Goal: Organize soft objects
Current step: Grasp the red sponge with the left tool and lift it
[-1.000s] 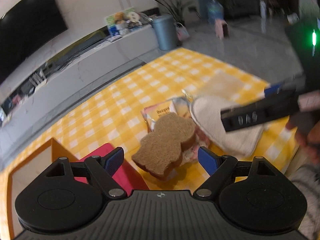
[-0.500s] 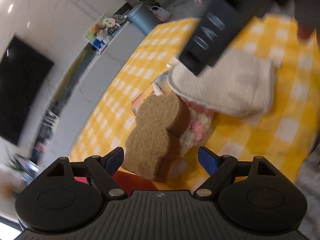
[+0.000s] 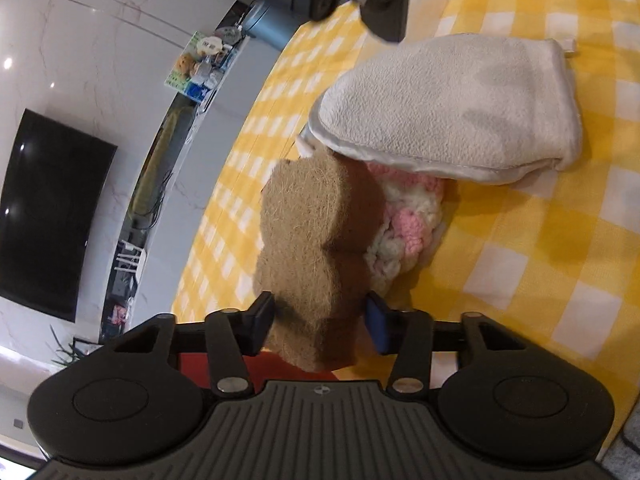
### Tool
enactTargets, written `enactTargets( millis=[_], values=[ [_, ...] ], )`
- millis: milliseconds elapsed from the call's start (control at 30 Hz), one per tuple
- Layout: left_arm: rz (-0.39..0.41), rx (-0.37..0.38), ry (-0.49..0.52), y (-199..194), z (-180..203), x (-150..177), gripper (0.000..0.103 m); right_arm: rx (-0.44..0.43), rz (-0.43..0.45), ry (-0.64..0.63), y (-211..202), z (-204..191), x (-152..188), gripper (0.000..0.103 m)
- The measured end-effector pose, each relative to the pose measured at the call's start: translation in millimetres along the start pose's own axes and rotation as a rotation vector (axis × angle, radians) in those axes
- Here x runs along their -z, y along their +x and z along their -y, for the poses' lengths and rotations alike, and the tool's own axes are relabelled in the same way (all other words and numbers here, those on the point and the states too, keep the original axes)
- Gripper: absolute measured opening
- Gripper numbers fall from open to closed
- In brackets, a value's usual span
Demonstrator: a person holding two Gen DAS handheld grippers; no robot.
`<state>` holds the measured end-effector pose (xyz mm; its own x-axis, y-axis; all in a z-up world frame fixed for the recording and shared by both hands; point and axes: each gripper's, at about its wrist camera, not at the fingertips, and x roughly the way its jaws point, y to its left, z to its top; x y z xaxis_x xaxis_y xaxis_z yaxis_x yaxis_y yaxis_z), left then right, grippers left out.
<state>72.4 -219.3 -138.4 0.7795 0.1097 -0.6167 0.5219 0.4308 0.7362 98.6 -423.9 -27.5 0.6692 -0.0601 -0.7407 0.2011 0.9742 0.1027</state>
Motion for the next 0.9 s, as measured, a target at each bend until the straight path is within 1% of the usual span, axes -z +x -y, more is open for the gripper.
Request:
enactTargets(
  millis=[67, 167, 233, 267, 433, 500, 533, 600, 700, 767, 800, 900],
  values=[
    [0.006, 0.003, -0.006, -3, 0, 3, 0.051, -0.001, 0.002, 0.004, 0, 1, 0, 0.100],
    [0.019, 0.003, 0.014, -14, 3, 8, 0.051, -0.003, 0.002, 0.006, 0, 1, 0, 0.100],
    [0.042, 0.023, -0.019, -27, -2, 13, 0.051, -0.003, 0.000, 0.003, 1, 1, 0, 0.100],
    [0.055, 0.043, -0.052, -36, -7, 15, 0.051, -0.004, 0.000, 0.001, 1, 1, 0, 0.100],
    [0.127, 0.169, -0.281, -80, -40, 27, 0.047, -0.011, 0.003, 0.004, 1, 1, 0, 0.100],
    [0.147, 0.241, -0.348, -96, -52, 33, 0.043, -0.013, 0.002, 0.007, 1, 1, 0, 0.100],
    [0.157, 0.277, -0.374, -102, -57, 37, 0.042, -0.012, 0.001, 0.008, 1, 1, 0, 0.100],
    [0.180, 0.331, -0.418, -114, -64, 45, 0.040, -0.013, 0.001, 0.006, 1, 1, 1, 0.100],
    [0.184, 0.423, -0.494, -122, -76, 56, 0.038, -0.018, 0.000, 0.005, 2, 0, 1, 0.100],
    [0.179, 0.483, -0.532, -120, -80, 64, 0.037, -0.021, -0.002, 0.003, 2, -1, 1, 0.100],
    [0.167, 0.491, -0.541, -115, -80, 65, 0.037, -0.022, -0.004, 0.000, 3, -2, 1, 0.100],
    [0.102, 0.470, -0.542, -96, -73, 67, 0.037, -0.028, -0.011, -0.009, 4, -4, 1, 0.100]
  ],
)
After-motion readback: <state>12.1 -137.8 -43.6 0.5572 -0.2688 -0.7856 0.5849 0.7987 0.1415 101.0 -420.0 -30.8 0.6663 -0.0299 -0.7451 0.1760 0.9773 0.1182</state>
